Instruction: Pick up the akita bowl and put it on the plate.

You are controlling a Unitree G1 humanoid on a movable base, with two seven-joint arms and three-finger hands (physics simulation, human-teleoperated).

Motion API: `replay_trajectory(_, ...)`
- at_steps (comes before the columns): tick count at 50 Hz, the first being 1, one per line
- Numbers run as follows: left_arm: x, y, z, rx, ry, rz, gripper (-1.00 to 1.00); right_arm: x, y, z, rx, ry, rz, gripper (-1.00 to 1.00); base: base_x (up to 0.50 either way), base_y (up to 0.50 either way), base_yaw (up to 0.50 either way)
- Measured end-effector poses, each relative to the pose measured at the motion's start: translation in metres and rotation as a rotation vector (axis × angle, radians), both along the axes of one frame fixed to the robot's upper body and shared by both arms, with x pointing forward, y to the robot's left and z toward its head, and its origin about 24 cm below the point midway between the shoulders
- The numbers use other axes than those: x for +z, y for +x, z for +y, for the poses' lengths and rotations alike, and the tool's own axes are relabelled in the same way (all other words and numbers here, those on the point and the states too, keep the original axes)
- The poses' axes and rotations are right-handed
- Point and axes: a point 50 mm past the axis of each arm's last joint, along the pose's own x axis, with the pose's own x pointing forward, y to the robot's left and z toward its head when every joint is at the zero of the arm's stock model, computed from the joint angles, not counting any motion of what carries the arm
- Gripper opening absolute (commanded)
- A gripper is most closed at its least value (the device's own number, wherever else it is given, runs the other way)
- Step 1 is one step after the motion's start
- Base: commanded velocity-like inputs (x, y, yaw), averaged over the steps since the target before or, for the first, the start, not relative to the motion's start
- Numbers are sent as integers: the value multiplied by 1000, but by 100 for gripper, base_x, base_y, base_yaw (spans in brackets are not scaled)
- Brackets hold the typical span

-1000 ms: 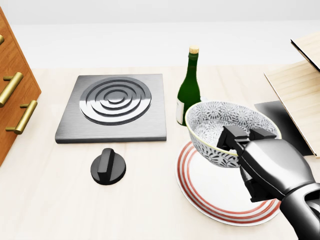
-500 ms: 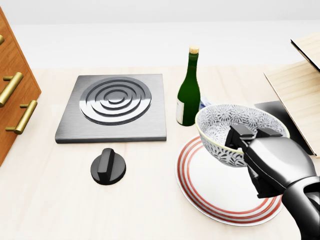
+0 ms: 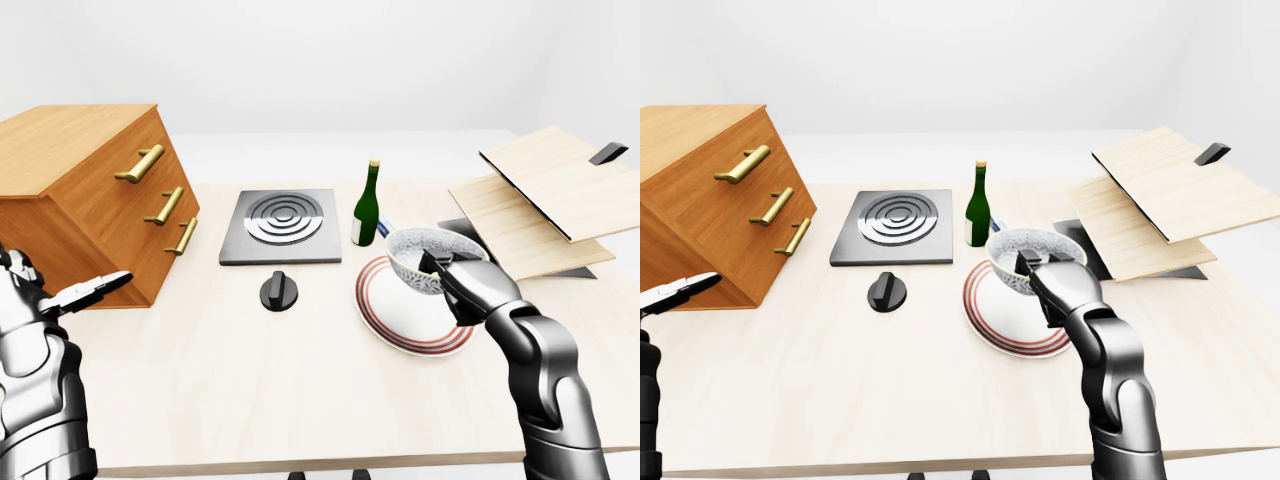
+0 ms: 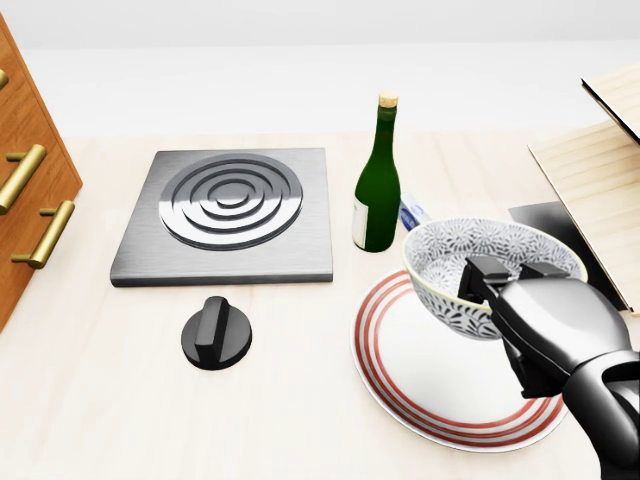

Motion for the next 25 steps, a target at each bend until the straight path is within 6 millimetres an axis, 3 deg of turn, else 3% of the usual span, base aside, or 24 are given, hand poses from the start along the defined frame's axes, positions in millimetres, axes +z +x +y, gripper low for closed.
replay_trajectory(25,0,0,0,1,-2,1,100,-6,5,-7,-37,-56,37,-100,0,0,0)
